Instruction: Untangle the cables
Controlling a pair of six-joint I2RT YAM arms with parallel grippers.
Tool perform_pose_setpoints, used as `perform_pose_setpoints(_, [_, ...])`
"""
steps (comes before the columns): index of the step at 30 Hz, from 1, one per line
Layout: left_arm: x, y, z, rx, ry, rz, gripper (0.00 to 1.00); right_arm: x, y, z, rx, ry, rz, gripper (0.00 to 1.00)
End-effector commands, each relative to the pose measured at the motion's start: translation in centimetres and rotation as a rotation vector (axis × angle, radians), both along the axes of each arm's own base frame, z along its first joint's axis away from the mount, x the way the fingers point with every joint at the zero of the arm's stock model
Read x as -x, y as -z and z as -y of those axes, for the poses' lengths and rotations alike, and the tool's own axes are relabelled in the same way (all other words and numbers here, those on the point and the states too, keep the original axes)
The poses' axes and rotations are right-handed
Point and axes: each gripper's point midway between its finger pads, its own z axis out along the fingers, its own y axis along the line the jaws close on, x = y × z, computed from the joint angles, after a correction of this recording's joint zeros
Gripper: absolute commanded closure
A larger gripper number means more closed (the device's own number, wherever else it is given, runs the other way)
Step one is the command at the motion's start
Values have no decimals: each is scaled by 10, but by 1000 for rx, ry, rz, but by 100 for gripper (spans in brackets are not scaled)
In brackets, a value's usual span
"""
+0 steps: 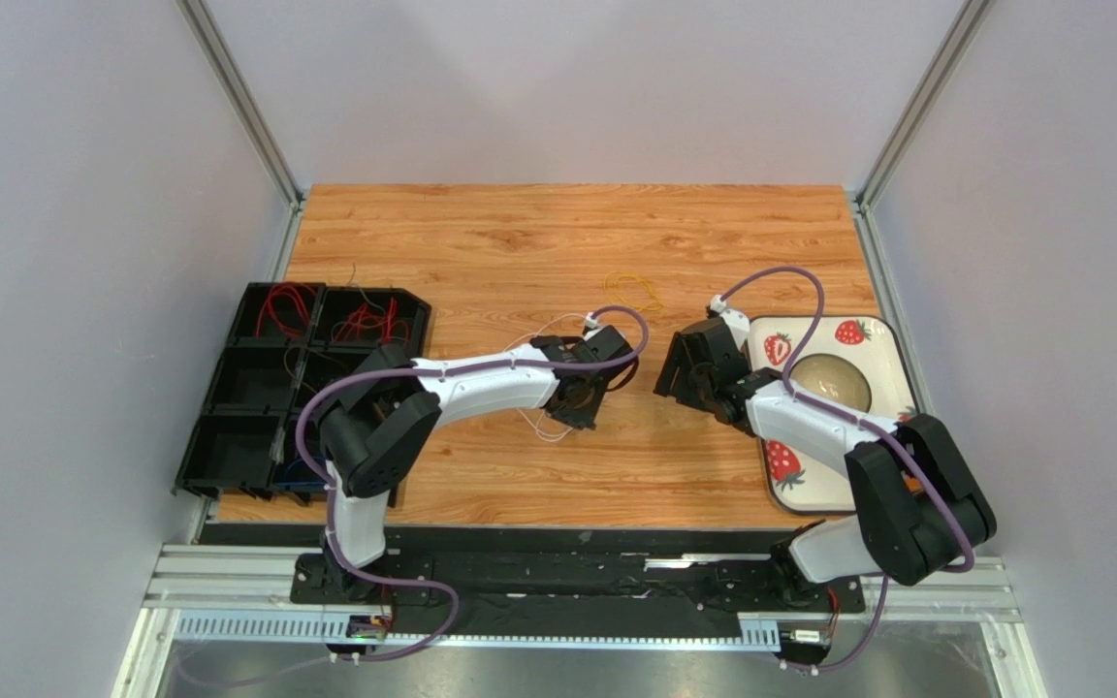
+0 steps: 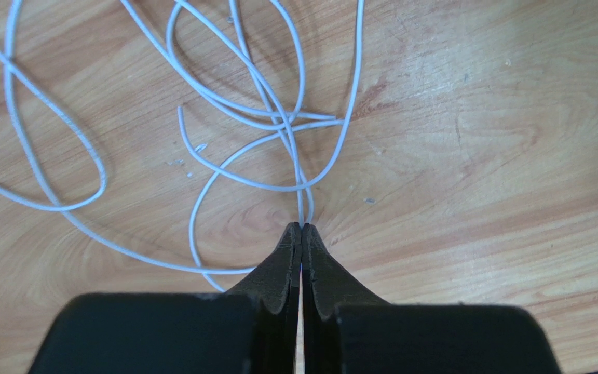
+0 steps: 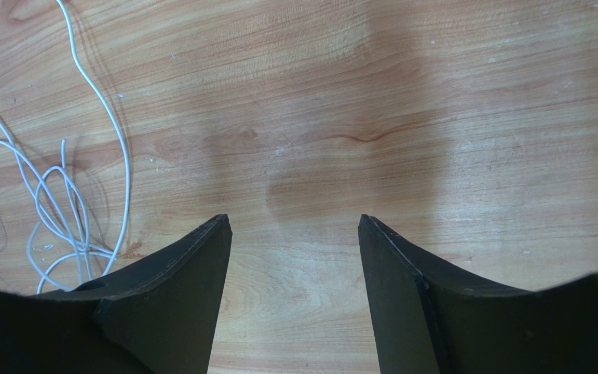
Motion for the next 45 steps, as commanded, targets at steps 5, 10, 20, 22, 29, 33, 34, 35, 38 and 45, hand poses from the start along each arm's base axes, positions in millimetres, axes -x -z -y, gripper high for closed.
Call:
perform_pose_setpoints(5, [-27, -186, -16, 61, 23, 270, 100, -13, -14, -5, -16, -2, 42, 35])
perform_pose_setpoints(10, [-25, -329, -29, 282, 53, 491, 100, -13, -15, -4, -17, 2, 45, 35])
perform_pose_setpoints(20, [-13, -285, -49, 352, -15, 443, 100, -13, -15, -5, -20, -4, 45, 35])
perform_pose_setpoints(22, [0, -264, -51, 371, -14, 382, 100, -12, -14, -6, -19, -8, 43, 35])
perform_pose_setpoints(29, [32, -211, -63, 383, -25, 250, 100, -10, -19, -21, -65, -95, 56, 35])
perform_pose_setpoints(33, [45, -186, -71, 385, -46, 198, 100, -12, -20, -31, -77, -153, 52, 36])
perform_pose_setpoints(34, [47, -188, -72, 400, -45, 198, 100, -12, -20, -34, -81, -165, 52, 36])
perform_pose_setpoints(35, [48, -187, -72, 405, -47, 198, 100, -12, -21, -38, -86, -189, 51, 36])
perform_pose_setpoints(38, [45, -184, -79, 388, -59, 225, 100, -12, -18, -46, -78, -231, 26, 36])
perform_pose_setpoints(45, [37, -130, -112, 111, -185, 172, 24, -15, -9, -50, -45, -247, -26, 37])
